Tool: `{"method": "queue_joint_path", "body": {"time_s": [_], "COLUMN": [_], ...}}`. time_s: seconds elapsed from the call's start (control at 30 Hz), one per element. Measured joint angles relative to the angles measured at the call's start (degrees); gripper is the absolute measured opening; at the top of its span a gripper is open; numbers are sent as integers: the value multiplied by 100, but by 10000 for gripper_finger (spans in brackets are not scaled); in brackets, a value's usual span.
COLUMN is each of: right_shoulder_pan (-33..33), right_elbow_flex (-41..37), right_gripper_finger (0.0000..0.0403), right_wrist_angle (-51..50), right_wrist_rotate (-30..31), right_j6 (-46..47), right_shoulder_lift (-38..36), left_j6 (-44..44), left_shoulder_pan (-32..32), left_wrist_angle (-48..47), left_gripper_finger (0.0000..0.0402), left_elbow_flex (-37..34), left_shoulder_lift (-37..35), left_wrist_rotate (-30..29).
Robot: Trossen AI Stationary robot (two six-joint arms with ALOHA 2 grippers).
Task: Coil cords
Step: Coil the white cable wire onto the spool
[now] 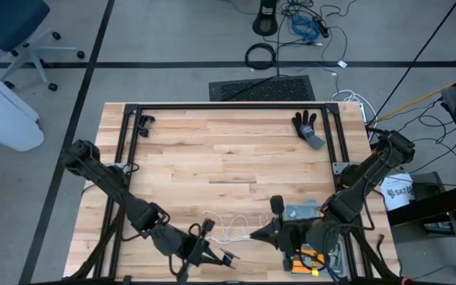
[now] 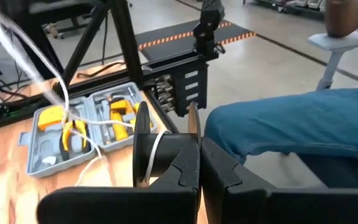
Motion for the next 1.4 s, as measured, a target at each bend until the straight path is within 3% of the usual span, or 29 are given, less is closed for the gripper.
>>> {"method": "queue_joint_path", "body": {"time_s": [0.5, 1.03, 1.4], "right_shoulder_pan": [162, -246, -564], "right_elbow_flex": [0, 0, -2], "right_gripper_finger": [0, 0, 0], "right_wrist_angle": [964, 1660, 1649], "right_wrist_rotate": [-60, -59, -90], "right_j6": [-763, -1371, -1289], "right_shoulder_lift": [29, 509, 824], "left_j6": [-149, -153, 177], "left_shoulder_pan": [132, 143, 41], "left_wrist_angle": [-78, 392, 939], "left_gripper_finger": [2, 2, 2], "left_elbow_flex": [0, 0, -2], "left_shoulder_lift": [43, 43, 157], "left_wrist_rotate": [53, 424, 722]}}
